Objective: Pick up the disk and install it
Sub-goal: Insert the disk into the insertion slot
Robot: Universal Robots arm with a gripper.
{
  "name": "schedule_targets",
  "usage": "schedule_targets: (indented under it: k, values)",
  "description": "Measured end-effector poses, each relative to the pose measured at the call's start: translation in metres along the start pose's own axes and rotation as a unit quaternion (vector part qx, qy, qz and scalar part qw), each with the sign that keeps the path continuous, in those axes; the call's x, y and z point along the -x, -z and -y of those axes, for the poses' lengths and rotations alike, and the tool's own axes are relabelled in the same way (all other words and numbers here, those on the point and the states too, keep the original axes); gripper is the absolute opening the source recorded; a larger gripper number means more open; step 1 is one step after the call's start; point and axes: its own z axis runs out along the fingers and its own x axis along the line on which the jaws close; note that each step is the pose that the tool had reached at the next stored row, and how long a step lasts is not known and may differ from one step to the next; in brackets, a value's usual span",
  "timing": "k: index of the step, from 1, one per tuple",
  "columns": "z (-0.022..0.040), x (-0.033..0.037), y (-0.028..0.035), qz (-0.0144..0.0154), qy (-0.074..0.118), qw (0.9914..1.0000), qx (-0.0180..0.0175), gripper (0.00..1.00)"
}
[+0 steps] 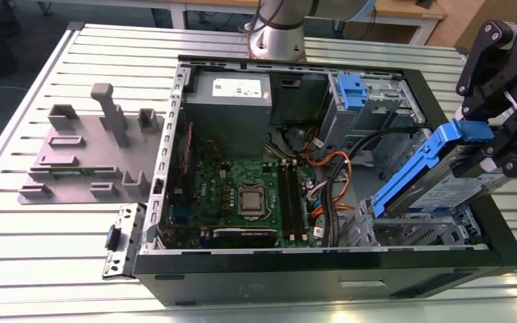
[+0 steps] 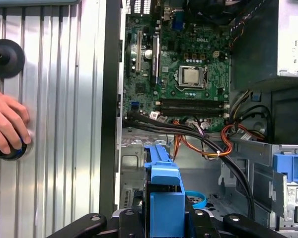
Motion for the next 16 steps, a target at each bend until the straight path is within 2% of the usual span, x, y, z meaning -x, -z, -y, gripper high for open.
schedule_targets:
  k: [2, 4, 16]
  values:
    - [0.0000, 0.0000, -0.0006, 0.0039, -0.001, 0.99999, -0.0001, 0.36]
    - [0.0000, 0.0000, -0.0011, 0.0065, -0.002, 0.99998, -0.0002, 0.36]
    - [0.0001, -0.0002, -0.0036, 0.0067, -0.003, 0.99997, -0.0002, 0.36]
